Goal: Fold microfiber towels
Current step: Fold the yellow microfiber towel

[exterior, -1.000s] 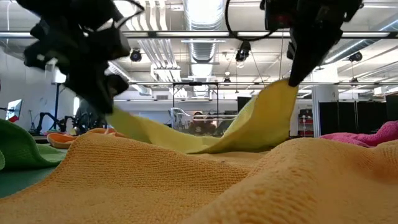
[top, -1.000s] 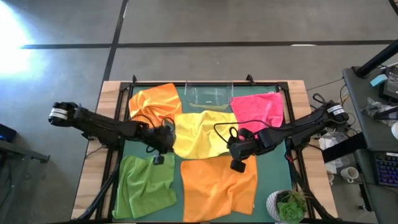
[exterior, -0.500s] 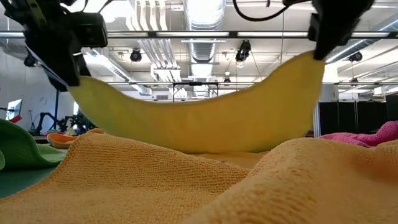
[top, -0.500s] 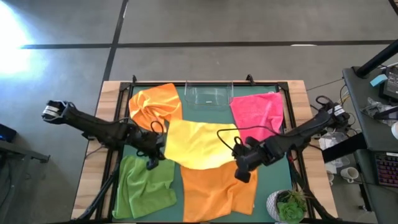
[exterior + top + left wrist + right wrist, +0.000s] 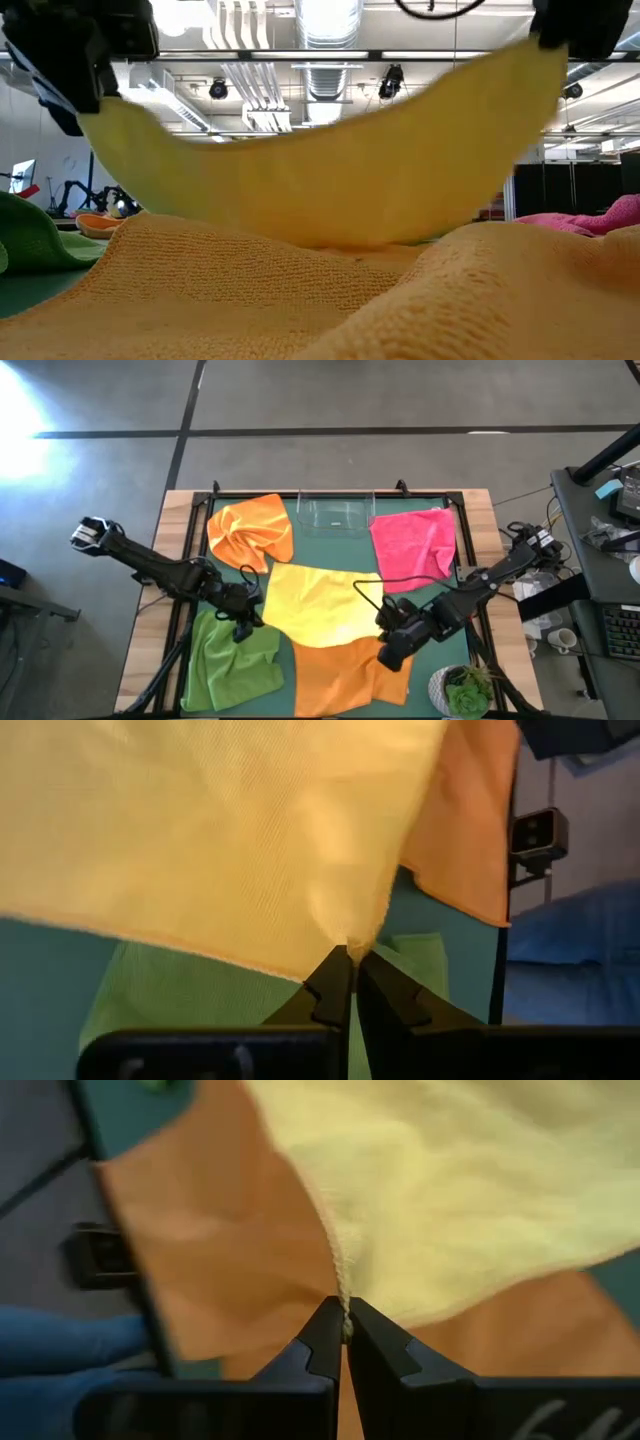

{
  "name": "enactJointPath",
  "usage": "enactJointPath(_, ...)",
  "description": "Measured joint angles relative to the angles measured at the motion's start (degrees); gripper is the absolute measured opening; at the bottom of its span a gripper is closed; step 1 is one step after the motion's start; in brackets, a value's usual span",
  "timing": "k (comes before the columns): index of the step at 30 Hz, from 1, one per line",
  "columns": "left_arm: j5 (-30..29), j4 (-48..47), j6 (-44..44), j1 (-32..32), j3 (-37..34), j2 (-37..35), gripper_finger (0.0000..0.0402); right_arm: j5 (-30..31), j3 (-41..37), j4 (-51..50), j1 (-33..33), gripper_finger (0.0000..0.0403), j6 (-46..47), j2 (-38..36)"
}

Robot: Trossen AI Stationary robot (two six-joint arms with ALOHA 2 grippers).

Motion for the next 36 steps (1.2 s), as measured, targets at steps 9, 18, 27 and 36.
enactJointPath(9, -11.49, -1.81, 4.33, 0.24, 0.6, 0.04, 0.0, 4.68, -0.06, -8.78, -1.58, 0.0009, 3.28, 2.3)
enactJointPath(18, -25.85, -4.72, 4.35, 0.43, 0.54, 0.09, 0.0, 15.42, -0.17, -11.37, -3.96, 0.0008, 6.86, 4.11)
enactJointPath(27, -38.32, -6.03, 4.44, 1.32, 0.18, 0.53, 0.0, 20.83, -0.37, -16.21, -8.78, 0.0008, 8.39, 8.95)
enactJointPath(36, -42.23, -5.12, 4.55, 6.43, -0.53, 6.2, 0.0, 20.79, -0.42, -16.47, -12.93, 0.0008, 7.36, 14.69)
